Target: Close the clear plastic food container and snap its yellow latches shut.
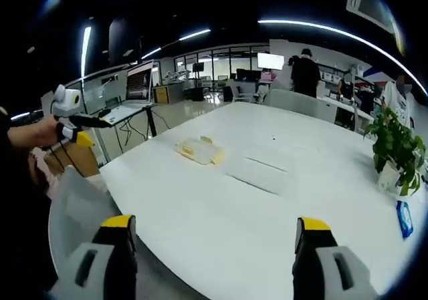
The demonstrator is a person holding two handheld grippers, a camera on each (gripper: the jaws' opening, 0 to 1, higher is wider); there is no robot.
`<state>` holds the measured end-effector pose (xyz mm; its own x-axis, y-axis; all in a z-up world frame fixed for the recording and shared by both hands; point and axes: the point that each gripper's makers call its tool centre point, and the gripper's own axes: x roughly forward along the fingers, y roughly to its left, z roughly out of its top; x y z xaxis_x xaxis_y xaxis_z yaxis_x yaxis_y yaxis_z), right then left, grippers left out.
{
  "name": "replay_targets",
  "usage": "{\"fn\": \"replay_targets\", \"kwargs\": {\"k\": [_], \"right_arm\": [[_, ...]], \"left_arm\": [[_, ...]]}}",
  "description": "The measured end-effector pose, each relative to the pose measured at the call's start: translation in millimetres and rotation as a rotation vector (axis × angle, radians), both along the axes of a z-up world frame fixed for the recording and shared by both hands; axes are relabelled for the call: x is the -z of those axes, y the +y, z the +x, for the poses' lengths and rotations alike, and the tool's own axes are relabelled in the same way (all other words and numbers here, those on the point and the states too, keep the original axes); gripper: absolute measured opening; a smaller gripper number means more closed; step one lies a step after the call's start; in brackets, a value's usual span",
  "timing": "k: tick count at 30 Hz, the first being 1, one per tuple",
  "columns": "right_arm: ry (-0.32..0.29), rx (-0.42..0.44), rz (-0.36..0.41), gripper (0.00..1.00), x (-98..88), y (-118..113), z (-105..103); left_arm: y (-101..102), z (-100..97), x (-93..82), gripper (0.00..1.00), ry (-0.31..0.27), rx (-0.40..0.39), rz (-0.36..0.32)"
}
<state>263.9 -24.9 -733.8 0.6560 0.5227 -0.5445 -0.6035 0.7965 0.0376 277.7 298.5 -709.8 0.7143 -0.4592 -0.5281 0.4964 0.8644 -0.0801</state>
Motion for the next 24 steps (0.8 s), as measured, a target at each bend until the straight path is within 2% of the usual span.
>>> {"fn": "replay_targets", "kwargs": {"k": [8,15,24], "right_arm": [[0.011,0.009,0.01,1.0,3.6,1.9,-0.2],[-0.031,0.031,0.039,1.0,-3.3,0.3,3.5],[-0.018,0.026,0.049,1.0,-2.0,3.3,4.7]], "left_arm": [[1.0,-3.6,3.9,0.98,0.009,0.002,0.001],[7.7,-3.9,2.6,0.99,-0.007,-0.012,0.01],[15.1,-5.2,7.6,0.99,0.004,-0.022,0.002]]}}
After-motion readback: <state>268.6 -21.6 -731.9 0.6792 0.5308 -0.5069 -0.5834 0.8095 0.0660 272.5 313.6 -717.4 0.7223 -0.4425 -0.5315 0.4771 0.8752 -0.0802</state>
